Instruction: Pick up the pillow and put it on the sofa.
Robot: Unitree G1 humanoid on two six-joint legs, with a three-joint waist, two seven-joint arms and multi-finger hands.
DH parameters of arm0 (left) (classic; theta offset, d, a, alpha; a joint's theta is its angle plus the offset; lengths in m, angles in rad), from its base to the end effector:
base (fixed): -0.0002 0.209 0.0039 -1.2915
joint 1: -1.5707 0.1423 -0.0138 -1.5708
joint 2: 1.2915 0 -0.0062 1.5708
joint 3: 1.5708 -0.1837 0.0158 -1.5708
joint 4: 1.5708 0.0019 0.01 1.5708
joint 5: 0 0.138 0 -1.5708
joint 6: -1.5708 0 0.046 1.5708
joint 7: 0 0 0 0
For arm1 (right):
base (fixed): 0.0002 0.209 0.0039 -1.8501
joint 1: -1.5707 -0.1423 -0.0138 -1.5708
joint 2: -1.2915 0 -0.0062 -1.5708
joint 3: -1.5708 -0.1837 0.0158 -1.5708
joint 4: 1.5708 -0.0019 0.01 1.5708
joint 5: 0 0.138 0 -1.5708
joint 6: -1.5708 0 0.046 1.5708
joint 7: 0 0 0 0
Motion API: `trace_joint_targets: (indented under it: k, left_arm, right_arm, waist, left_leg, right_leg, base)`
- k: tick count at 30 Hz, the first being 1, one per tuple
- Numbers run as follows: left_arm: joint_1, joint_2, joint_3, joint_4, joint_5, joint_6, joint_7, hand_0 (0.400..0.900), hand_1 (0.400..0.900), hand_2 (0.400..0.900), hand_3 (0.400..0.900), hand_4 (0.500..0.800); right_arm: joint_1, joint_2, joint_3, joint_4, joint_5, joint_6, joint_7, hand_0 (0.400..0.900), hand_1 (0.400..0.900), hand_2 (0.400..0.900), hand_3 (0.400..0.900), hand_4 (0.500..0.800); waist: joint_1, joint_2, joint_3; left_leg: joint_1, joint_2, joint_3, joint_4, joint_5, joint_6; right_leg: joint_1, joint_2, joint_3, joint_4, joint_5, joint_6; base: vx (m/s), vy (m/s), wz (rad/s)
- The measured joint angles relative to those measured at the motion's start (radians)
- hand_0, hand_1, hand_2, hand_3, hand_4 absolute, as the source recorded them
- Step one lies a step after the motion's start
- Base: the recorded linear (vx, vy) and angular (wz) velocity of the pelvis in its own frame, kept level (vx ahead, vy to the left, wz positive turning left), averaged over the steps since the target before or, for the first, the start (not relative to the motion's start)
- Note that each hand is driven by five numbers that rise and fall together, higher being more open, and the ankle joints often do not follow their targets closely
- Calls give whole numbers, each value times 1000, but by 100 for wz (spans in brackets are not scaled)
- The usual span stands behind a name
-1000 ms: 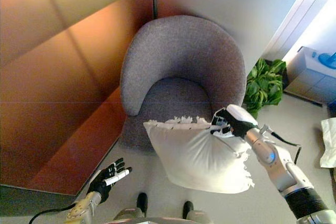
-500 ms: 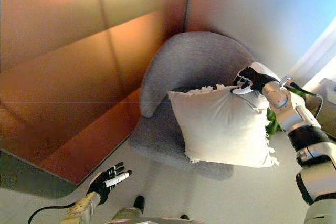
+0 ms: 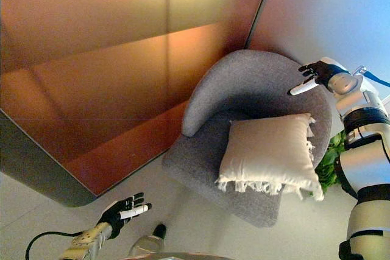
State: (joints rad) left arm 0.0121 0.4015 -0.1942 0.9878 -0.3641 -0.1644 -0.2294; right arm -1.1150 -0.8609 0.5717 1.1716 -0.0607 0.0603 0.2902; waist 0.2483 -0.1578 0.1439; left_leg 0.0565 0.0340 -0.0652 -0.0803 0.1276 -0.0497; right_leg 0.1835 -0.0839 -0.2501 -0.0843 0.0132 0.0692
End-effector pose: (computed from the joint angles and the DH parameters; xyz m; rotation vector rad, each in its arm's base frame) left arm 0.1127 0.2627 -0.0823 0.0486 0.8383 -0.0246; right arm 0.3297 -0.3236 0.2105 -1.0156 0.3959 -0.0868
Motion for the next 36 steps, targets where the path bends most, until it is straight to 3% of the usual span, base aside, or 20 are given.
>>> trace_joint_targets:
  k: [4,11,14,17,19,27,32,36]
  left_arm:
    - [4,0,-5,0,-2,0,0,900,900,900,900,800]
    - [5,-18,-5,-1,-4,-4,-13,900,900,900,900,800]
    - [21,-30,-5,-3,-4,-9,-12,900,900,900,900,800]
    - [46,-54,0,-5,-4,-15,-10,900,900,900,900,800]
    - [55,-81,6,-5,-4,-18,-6,900,900,900,900,800]
    - [87,-177,27,-5,-4,-65,21,900,900,900,900,800]
    - [96,-178,27,-5,-4,-78,41,900,900,900,900,800]
    - [93,-176,26,-1,-6,-83,41,900,900,900,900,800]
  right_arm:
    - [6,0,-8,-39,70,1,1,900,900,900,900,800]
    - [285,11,-232,-316,227,8,-25,900,900,900,900,800]
    - [505,78,-311,-476,303,5,-92,900,900,900,900,800]
    - [745,216,-424,-677,334,-2,-182,900,900,900,900,800]
    - [856,286,-430,-743,365,-17,-199,900,900,900,900,800]
    - [1183,515,-435,-783,364,-128,-310,900,900,900,900,800]
    - [1257,566,-417,-740,322,-178,-416,900,900,900,900,800]
    - [1240,578,-387,-528,321,-172,-463,900,900,900,900,800]
  waist:
    - [-25,6,-3]
    - [-80,34,-22]
    - [-123,50,-29]
    - [-163,63,-34]
    - [-189,76,-31]
    - [-251,106,-29]
    - [-281,114,-34]
    - [-278,118,-41]
  left_leg:
    - [0,0,17,0,1,6]
    - [11,0,44,0,-4,10]
    - [16,3,63,-1,-8,11]
    - [17,9,87,-4,-15,11]
    - [18,13,107,-10,-19,10]
    - [33,23,146,-11,-37,8]
    - [39,24,163,-11,-42,10]
    - [47,25,175,-11,-46,12]
  right_leg:
    - [-10,-2,20,4,2,3]
    - [-14,-6,48,7,7,0]
    - [-19,-5,64,7,10,0]
    - [-26,-2,89,6,13,-2]
    - [-33,1,108,4,18,-4]
    - [-41,3,150,0,16,2]
    - [-46,2,166,2,16,3]
    - [-46,2,177,5,16,3]
  base:
    - [-61,64,-15]
    - [-84,49,-17]
    - [-93,60,-19]
    - [-82,60,-22]
    - [-61,68,-19]
    - [-38,49,-14]
    - [-35,32,-13]
    - [-25,19,-10]
